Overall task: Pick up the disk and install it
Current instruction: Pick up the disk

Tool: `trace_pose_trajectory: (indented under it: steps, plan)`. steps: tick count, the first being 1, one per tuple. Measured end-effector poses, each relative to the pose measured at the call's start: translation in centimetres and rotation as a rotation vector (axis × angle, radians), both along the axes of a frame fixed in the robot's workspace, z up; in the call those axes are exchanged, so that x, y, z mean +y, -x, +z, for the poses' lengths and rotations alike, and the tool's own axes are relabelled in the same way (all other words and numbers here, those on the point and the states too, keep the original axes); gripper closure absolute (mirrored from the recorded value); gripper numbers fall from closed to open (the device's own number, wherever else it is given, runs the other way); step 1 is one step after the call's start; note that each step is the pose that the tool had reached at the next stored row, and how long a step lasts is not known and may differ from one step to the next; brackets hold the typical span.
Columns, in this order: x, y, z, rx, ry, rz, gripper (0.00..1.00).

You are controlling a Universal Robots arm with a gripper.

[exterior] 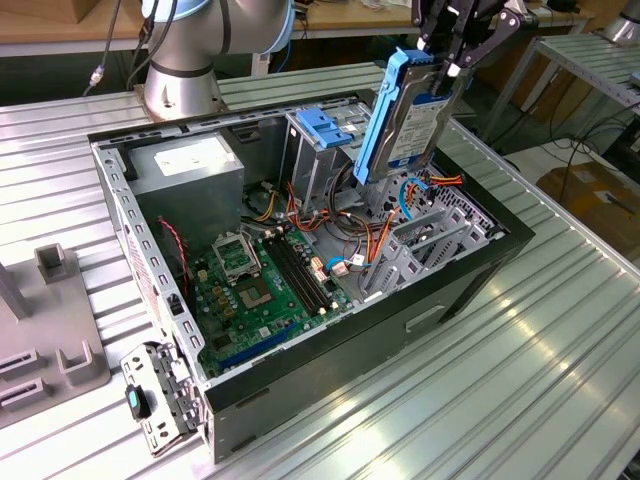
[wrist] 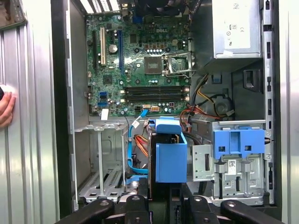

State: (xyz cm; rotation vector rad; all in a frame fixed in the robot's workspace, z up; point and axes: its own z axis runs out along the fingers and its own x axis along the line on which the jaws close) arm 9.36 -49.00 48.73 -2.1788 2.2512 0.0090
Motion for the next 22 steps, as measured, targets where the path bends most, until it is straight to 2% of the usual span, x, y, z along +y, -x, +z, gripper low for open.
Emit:
trace_pose_trajectory:
  steps: [4,13,19,22]
  plan:
    - [-0.29,0.00,0.00,0.0000,0.0000,0.000,0.65]
    - [-0.45,0.00,0.00,0.0000,0.0000,0.000,0.65]
    - [-0.89,-0.01,0.00,0.0000,0.0001,0.000,0.65]
    - [-0.96,-0.01,0.02,0.0000,0.0002,0.000,0.65]
